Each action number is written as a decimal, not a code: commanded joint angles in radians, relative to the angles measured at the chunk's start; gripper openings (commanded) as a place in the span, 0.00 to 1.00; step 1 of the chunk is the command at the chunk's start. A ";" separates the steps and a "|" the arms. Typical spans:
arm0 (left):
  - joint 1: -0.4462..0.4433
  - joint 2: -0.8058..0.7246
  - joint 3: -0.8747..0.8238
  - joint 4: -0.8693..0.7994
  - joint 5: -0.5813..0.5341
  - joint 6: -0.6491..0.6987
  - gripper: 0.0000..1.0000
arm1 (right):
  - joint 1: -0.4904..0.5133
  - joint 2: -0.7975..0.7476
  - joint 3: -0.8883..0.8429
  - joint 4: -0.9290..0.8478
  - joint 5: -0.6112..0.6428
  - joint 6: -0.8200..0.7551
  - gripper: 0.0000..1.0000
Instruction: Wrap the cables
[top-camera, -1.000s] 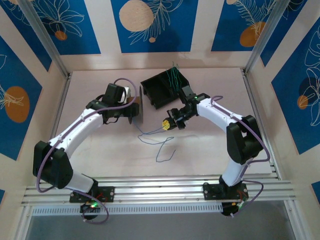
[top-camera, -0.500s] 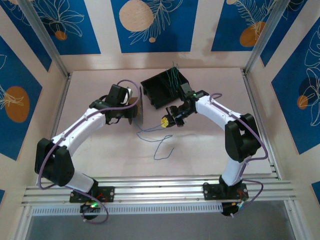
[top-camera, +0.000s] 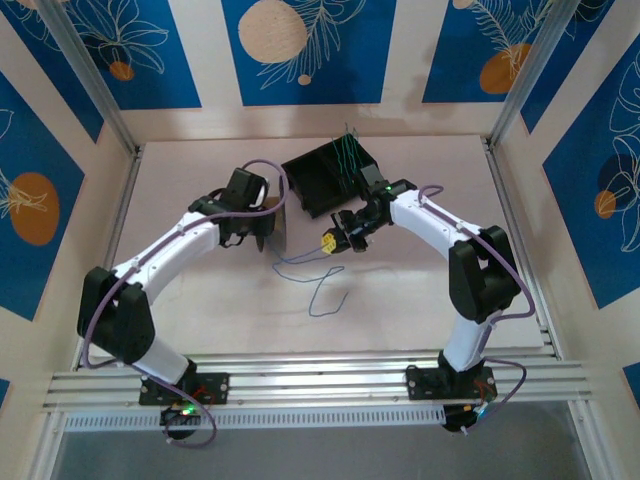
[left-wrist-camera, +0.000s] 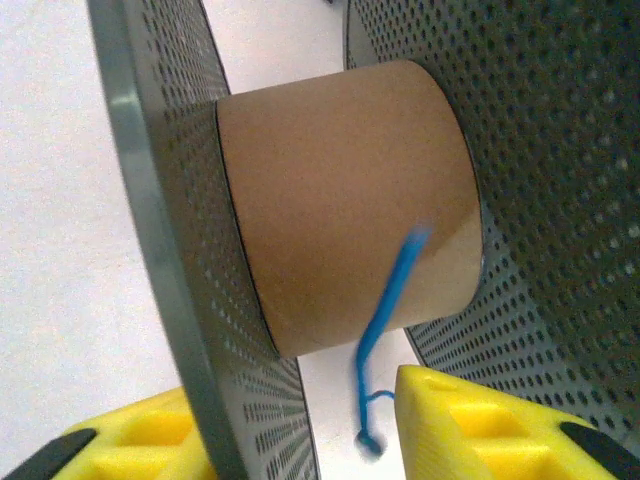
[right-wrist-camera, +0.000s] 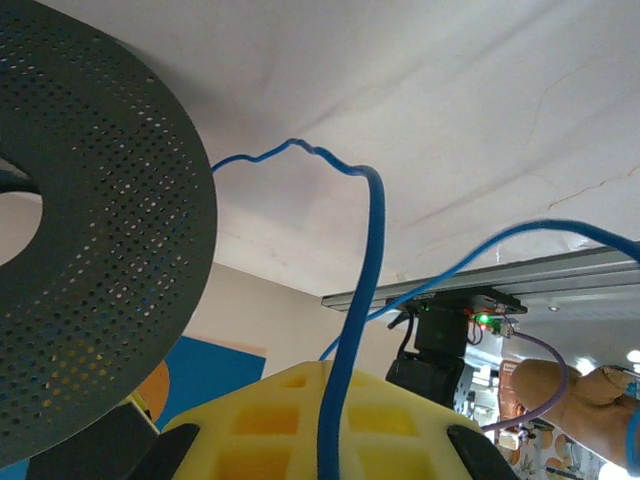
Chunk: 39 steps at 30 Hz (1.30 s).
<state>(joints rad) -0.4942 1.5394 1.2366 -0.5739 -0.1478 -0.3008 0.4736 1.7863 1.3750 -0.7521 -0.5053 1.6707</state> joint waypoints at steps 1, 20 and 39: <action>-0.021 0.015 0.039 -0.036 -0.057 0.024 0.35 | 0.006 0.012 0.031 -0.030 -0.030 0.015 0.00; -0.032 0.010 0.115 -0.094 -0.160 -0.044 0.00 | 0.007 -0.010 0.008 -0.021 -0.020 -0.068 0.00; 0.144 -0.177 0.216 -0.251 0.409 0.057 0.00 | -0.089 -0.076 -0.080 0.097 0.063 -0.784 0.00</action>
<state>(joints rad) -0.3542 1.4113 1.4075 -0.7959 0.1501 -0.2985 0.4263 1.7351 1.3224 -0.6983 -0.4488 1.0557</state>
